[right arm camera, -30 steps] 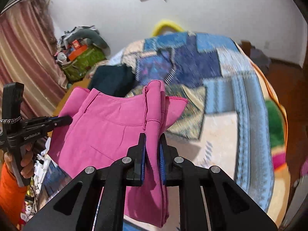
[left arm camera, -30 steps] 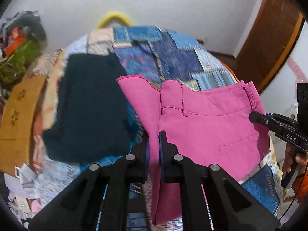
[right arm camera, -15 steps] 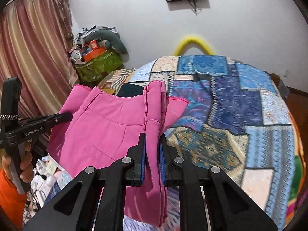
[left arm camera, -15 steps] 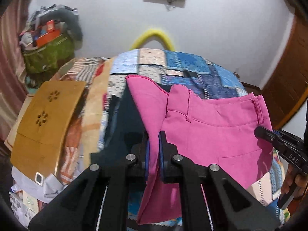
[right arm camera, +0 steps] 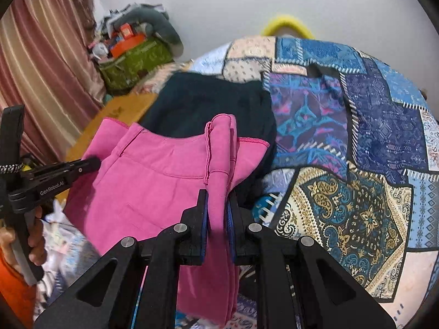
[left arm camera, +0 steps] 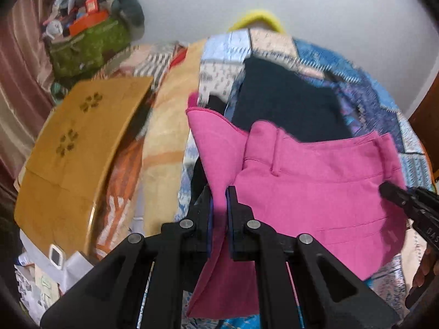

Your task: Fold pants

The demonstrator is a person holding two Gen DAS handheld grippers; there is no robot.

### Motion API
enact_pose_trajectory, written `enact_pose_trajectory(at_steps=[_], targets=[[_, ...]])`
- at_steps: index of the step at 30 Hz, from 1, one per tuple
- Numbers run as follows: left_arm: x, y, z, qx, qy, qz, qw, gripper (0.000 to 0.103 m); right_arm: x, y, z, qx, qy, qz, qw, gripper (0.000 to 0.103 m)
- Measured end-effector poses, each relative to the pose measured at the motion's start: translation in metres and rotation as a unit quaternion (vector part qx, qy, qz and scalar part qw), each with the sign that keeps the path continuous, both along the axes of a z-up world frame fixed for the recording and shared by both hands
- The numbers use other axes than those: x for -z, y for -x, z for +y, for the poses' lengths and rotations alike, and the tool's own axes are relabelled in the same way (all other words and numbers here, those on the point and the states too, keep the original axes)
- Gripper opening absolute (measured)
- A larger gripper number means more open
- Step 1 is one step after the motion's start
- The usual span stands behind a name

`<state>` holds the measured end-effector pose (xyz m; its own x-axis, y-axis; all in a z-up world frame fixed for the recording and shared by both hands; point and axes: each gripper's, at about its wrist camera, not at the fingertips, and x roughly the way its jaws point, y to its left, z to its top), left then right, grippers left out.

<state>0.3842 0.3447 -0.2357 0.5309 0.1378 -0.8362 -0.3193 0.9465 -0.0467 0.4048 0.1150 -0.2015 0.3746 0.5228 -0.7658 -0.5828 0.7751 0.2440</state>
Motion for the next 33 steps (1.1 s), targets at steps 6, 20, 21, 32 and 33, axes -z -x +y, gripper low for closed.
enact_pose_trajectory(at_steps=[6, 20, 21, 32, 33], targets=[[0.018, 0.005, 0.014, -0.018, 0.035, -0.004, 0.9992, 0.014, 0.002, 0.003, -0.005, 0.002, 0.022, -0.002, 1.0, 0.025], [-0.07, 0.086, -0.027, 0.008, -0.009, -0.052, 0.9986, 0.03, -0.077, 0.067, -0.042, 0.002, -0.007, -0.085, 0.996, 0.031], [-0.083, 0.097, -0.032, 0.012, -0.015, -0.066, 0.9976, 0.03, -0.091, 0.078, -0.047, 0.0, -0.017, -0.1, 0.995, 0.031], [-0.221, 0.239, -0.117, 0.053, -0.099, -0.245, 0.963, 0.03, -0.2, 0.194, -0.09, -0.021, -0.114, -0.234, 0.965, 0.031], [-0.227, 0.248, -0.121, 0.055, -0.102, -0.255, 0.96, 0.03, -0.206, 0.204, -0.094, -0.022, -0.121, -0.243, 0.962, 0.031]])
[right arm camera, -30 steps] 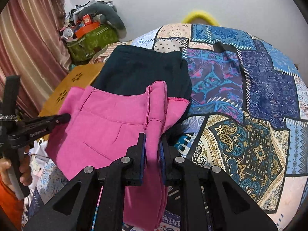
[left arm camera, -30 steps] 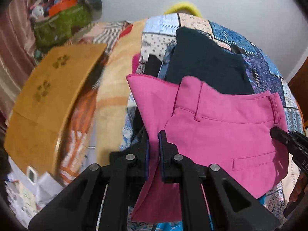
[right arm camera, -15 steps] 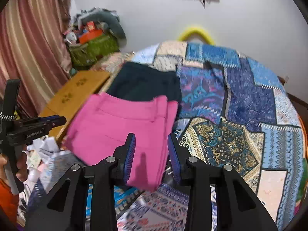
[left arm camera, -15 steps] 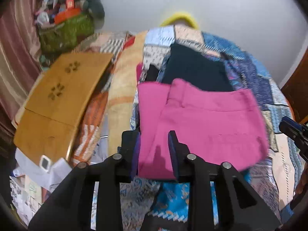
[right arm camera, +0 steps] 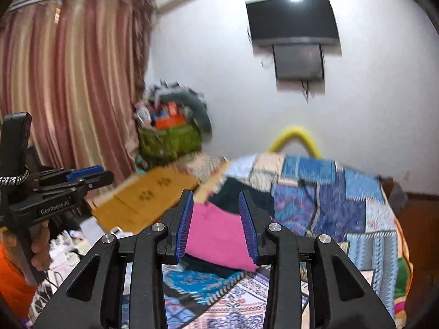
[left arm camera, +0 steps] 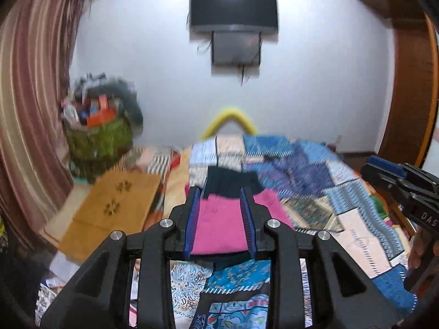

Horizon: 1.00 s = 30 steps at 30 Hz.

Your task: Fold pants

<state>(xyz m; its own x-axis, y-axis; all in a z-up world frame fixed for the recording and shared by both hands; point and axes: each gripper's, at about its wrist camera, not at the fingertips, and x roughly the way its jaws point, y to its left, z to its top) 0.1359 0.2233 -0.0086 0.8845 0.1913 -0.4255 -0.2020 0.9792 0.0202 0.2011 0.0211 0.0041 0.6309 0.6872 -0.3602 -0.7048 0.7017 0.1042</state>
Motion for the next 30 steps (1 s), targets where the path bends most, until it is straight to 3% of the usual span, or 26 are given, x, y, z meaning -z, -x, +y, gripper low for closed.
enact_pose_trajectory(at_steps=[4, 7, 9, 11, 14, 20, 30], targets=[[-0.023, 0.049, -0.029, 0.01, -0.017, -0.054, 0.9984, 0.032, -0.02, 0.045, -0.013, -0.002, -0.022, -0.045, 0.999, 0.031], [-0.031, 0.08, -0.048, 0.008, -0.032, -0.087, 0.9957, 0.048, -0.027, 0.073, -0.021, 0.001, -0.034, -0.073, 0.997, 0.033], [-0.033, 0.099, -0.058, 0.006, -0.036, -0.104, 0.994, 0.06, -0.028, 0.087, -0.027, 0.007, -0.044, -0.084, 0.995, 0.045], [-0.035, 0.11, -0.064, 0.007, -0.034, -0.111, 0.9932, 0.07, -0.029, 0.098, -0.033, 0.018, -0.054, -0.093, 0.994, 0.067], [-0.036, 0.127, -0.069, 0.008, -0.024, -0.121, 0.9924, 0.083, -0.028, 0.108, -0.036, 0.038, -0.056, -0.109, 0.992, 0.083], [-0.039, 0.147, -0.074, 0.002, -0.016, -0.135, 0.9907, 0.101, -0.028, 0.115, -0.04, 0.052, -0.051, -0.109, 0.991, 0.103], [-0.032, 0.155, -0.079, -0.001, -0.017, -0.135, 0.9907, 0.103, -0.024, 0.128, -0.051, 0.065, -0.053, -0.107, 0.991, 0.103]])
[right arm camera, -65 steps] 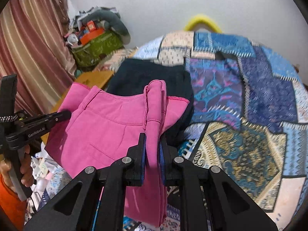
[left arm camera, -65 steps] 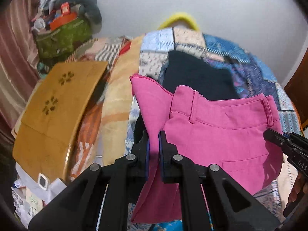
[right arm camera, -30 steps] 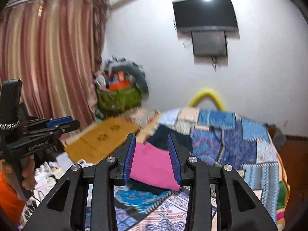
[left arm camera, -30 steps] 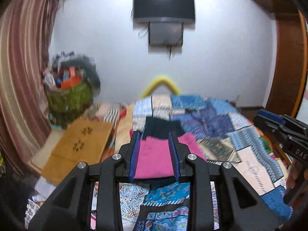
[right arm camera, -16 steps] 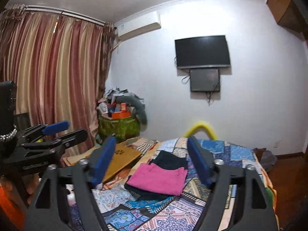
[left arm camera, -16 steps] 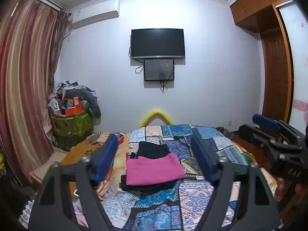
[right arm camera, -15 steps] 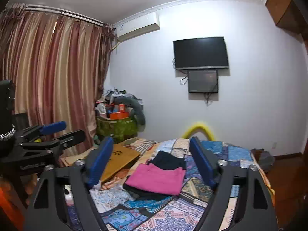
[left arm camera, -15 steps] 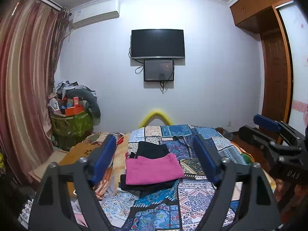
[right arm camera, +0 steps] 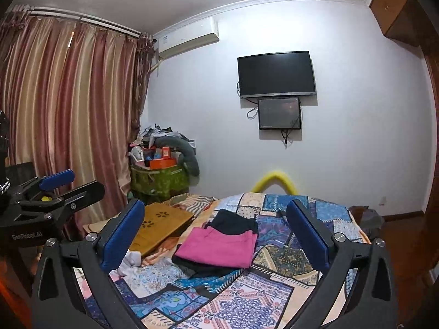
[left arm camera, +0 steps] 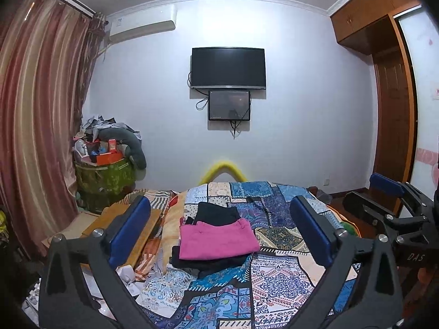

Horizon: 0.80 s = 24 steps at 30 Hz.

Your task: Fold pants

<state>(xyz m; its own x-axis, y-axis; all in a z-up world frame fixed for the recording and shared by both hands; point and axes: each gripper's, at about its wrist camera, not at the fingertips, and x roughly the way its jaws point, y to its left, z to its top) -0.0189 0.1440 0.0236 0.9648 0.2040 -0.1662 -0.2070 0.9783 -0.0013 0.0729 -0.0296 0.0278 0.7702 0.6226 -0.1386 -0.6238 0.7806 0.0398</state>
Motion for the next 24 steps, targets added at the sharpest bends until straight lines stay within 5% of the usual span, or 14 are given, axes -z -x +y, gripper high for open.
enact_pose_trajectory(at_steps=[24], targets=[[0.018, -0.01, 0.008, -0.003, 0.013, 0.021, 0.9997, 0.103, 0.003, 0.004, -0.001, 0.009, 0.009, 0.016, 1.0, 0.103]])
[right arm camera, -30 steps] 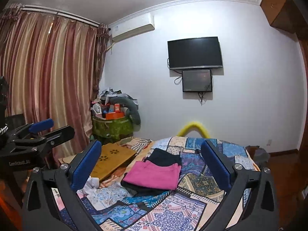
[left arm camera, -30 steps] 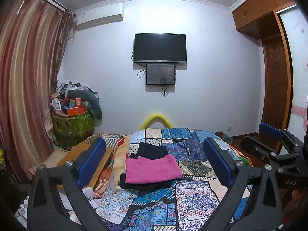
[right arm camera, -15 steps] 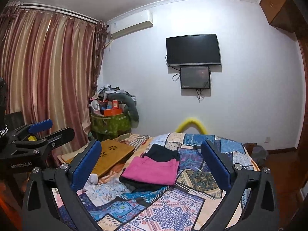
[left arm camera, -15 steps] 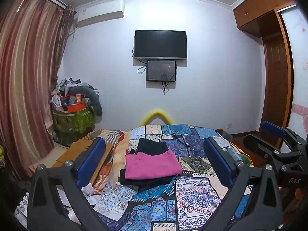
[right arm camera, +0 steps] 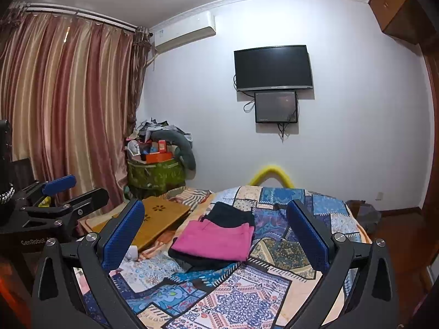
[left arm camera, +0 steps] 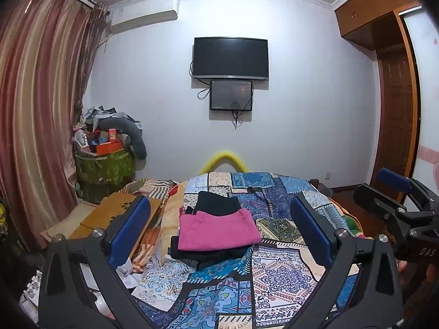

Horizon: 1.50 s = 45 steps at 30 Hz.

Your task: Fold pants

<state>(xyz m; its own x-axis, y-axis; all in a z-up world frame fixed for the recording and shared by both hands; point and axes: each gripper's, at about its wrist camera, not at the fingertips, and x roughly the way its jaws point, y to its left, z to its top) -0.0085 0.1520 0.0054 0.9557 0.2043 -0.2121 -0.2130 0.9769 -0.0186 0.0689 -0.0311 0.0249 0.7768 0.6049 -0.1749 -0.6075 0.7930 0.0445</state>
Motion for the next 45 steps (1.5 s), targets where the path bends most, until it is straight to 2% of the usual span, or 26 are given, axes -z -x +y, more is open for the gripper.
enact_pose_trajectory(at_steps=[14, 31, 45], targets=[[0.0042, -0.0066, 0.0038, 0.001, 0.01, 0.003, 0.9999, 0.103, 0.0008, 0.0024, -0.0018, 0.001, -0.003, 0.004, 1.0, 0.103], [0.0045, -0.0026, -0.0006, 0.01, 0.004, -0.003, 0.9999, 0.103, -0.0025, 0.0038, -0.0056, 0.002, -0.008, 0.003, 1.0, 0.103], [0.0027, -0.0001, -0.0039, 0.03, 0.013, 0.005, 0.9994, 0.103, -0.0021, 0.0047, -0.0075, 0.003, -0.01, -0.002, 1.0, 0.103]])
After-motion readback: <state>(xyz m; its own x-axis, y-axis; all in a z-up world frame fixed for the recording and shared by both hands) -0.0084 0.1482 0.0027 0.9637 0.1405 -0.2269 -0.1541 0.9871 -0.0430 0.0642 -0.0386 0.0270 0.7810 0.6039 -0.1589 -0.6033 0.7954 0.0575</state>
